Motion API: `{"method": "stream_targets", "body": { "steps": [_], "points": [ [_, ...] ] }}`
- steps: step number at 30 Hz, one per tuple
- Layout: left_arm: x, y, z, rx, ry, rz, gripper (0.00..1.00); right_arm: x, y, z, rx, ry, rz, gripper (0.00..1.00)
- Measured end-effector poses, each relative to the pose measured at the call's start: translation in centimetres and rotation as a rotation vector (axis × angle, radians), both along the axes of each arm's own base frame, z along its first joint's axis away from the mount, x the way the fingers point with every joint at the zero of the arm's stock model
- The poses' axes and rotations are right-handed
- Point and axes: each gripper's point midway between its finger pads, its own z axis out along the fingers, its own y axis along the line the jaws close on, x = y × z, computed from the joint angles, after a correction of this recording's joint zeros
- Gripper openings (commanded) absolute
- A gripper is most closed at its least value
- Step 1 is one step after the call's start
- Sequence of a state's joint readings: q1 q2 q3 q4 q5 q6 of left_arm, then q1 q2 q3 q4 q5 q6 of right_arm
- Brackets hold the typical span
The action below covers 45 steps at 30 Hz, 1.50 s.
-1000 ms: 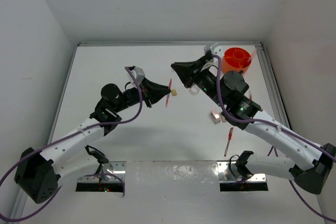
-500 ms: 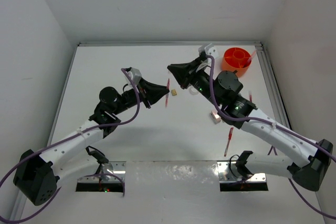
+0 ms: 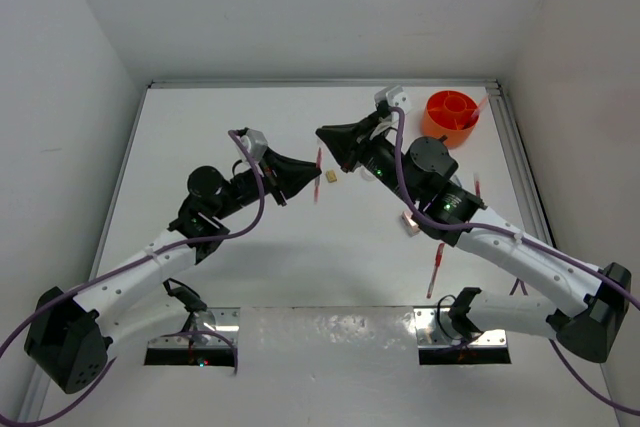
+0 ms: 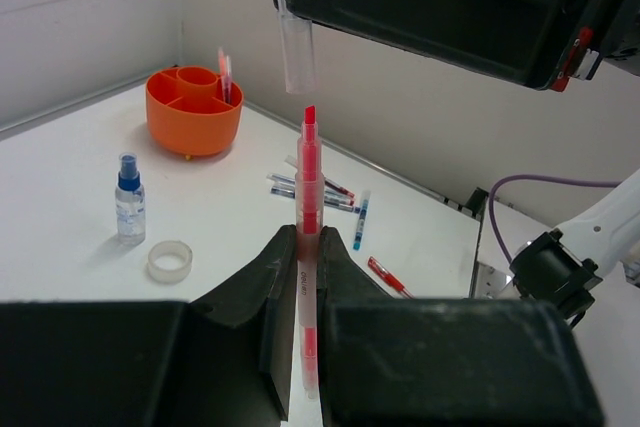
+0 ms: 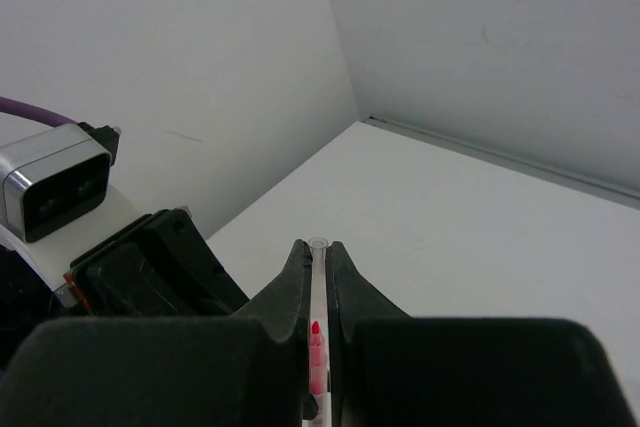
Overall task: Sort the stationery into containers
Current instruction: Close the pen cap on the pen.
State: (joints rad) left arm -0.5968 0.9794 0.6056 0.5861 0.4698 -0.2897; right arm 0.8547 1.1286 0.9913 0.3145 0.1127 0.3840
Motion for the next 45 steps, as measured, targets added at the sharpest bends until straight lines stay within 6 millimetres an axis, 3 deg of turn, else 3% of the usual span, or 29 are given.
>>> {"method": "stream_targets", "body": {
  "steps": [24,34,45],
  "points": [
    [0.7,0.4,-0.1,0.003,0.005,0.045,0.0,-0.2,0.3,-2.4,-0.002,0.051,0.001,0.0],
    [0.7,0.4,-1.3,0.035,0.04,0.045,0.0,-0.2,0.2,-3.8,-0.01,0.064,-0.015,0.0],
    [0.1,0.1,-1.5,0.032,0.071,0.007,0.0,-2.0,-0.5,-5.0,0.041,0.016,-0.035,0.0]
  ]
}}
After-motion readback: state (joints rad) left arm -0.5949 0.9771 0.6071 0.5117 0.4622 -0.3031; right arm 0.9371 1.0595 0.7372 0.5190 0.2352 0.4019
